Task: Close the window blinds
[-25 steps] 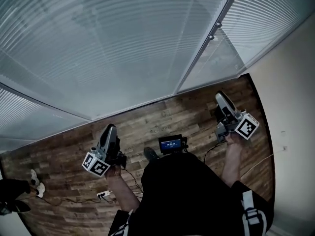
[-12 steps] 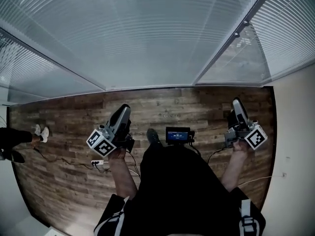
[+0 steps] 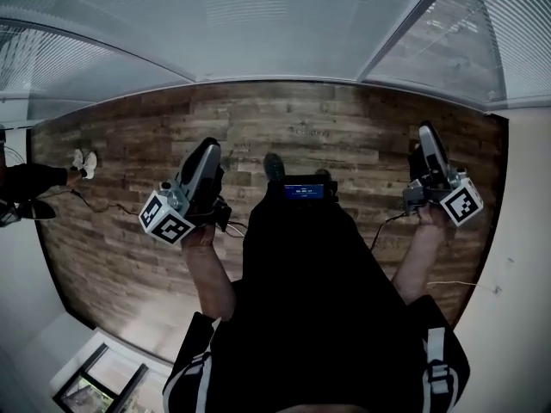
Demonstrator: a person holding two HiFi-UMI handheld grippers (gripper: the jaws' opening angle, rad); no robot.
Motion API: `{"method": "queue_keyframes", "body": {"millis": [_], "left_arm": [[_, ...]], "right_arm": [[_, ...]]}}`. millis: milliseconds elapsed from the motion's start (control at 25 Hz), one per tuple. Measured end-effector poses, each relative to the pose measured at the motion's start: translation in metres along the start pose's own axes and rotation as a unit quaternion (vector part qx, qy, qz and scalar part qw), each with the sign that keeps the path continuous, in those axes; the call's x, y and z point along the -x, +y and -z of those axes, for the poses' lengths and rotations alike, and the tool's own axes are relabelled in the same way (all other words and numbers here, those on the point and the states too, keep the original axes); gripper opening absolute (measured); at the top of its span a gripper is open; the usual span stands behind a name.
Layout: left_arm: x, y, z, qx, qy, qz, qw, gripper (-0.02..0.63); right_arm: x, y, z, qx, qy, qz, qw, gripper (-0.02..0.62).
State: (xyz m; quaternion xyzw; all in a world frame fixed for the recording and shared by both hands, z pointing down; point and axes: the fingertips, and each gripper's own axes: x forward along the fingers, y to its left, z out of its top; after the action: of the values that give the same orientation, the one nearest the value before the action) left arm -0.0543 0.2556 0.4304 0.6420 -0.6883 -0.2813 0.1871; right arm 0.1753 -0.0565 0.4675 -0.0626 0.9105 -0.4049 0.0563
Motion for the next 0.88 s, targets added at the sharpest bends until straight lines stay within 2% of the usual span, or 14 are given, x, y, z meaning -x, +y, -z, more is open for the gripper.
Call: {"method": "queue_keyframes", "body": {"millis": [160, 360, 640, 880], "left_arm": [[0.017, -0.009, -0.002, -0.013, -0.005, -0.011, 0.9998, 0.057], [0.03, -0.008, -0.014, -0.023, -0.023, 0.011, 0.9994, 0.057], [0.029, 0.012, -0.024, -0.006, -0.026, 0.046, 0.9986, 0.057], [0.027, 0.025, -0.026, 0.013, -0.021, 0.071, 0.9971, 0.057]], "right_arm": [[-0.001, 0.003, 0.01, -0.008, 0.002, -0.014, 1.0, 0.127], [-0.002, 0.025, 0.017, 0.003, -0.016, -0.018, 1.0, 0.126], [-0.012, 0.05, 0.028, 0.019, -0.021, -0.008, 1.0, 0.124], [-0.016, 0.067, 0.039, 0.025, -0.025, 0.007, 0.999, 0.084]]}}
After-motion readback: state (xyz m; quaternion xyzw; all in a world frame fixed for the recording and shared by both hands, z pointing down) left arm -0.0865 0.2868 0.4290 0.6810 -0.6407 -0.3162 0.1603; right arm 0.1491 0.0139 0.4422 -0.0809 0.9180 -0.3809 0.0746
